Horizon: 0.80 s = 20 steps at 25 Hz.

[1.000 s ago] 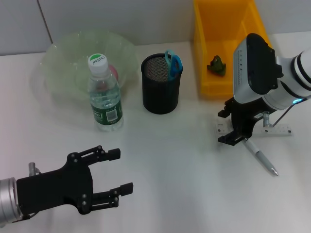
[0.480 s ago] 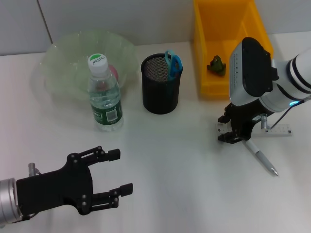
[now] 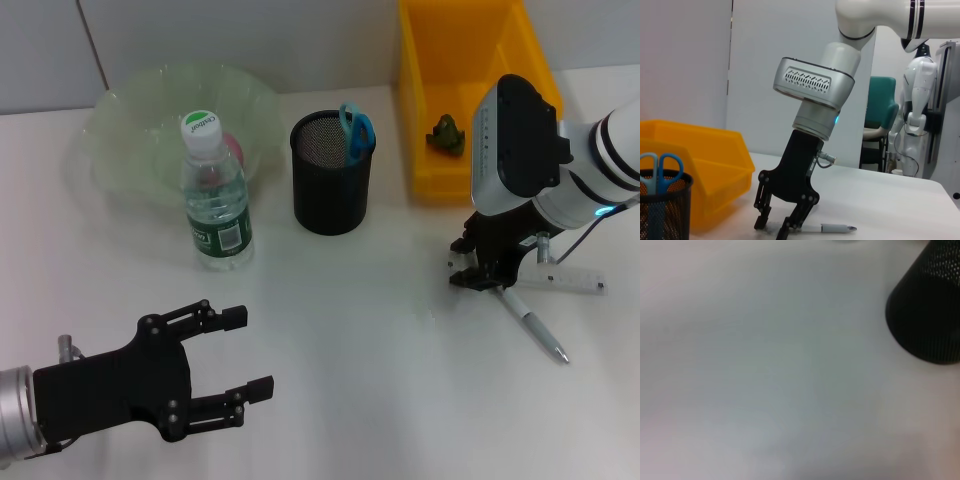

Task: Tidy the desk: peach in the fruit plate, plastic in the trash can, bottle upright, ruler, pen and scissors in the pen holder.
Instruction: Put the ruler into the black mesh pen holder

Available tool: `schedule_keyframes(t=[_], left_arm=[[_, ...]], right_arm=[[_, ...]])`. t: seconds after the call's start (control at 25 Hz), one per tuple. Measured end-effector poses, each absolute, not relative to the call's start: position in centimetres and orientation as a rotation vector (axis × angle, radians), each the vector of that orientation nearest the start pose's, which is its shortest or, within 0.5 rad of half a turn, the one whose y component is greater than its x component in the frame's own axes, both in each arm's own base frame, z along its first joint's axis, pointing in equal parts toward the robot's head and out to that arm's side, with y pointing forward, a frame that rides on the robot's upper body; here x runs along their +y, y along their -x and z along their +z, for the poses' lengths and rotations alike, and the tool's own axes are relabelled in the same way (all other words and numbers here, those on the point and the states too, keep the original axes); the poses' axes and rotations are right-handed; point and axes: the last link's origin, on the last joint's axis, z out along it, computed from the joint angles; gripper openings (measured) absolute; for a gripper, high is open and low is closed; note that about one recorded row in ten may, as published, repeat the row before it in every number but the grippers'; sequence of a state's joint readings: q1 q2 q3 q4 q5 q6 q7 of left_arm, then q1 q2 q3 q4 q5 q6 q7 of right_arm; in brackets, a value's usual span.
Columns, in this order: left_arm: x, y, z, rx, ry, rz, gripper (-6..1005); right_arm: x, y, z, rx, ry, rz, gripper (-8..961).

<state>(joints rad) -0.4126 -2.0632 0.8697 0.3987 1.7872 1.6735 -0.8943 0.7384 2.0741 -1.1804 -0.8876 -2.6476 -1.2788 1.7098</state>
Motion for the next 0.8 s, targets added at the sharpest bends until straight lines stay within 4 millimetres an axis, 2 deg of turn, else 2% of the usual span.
schedule_keyframes(t=[0.2,0.56,0.8], left_arm=[[26.0,27.7,-3.8,-0.289,2.789,-0.942,800],[25.9,27.7,-3.7,-0.284,2.789,-0.949,799],[25.8,27.8,-3.6,-0.285,2.786,-0.953,800]], right_arm=[[39.7,-23.1,-1.4,0.136,2.784,-0.620,386],[39.6,-21.4,-0.2,0.176,2.757,-0.573,381],[38.7,-17.7,2.3,0.180,2.742,-0.392,380]])
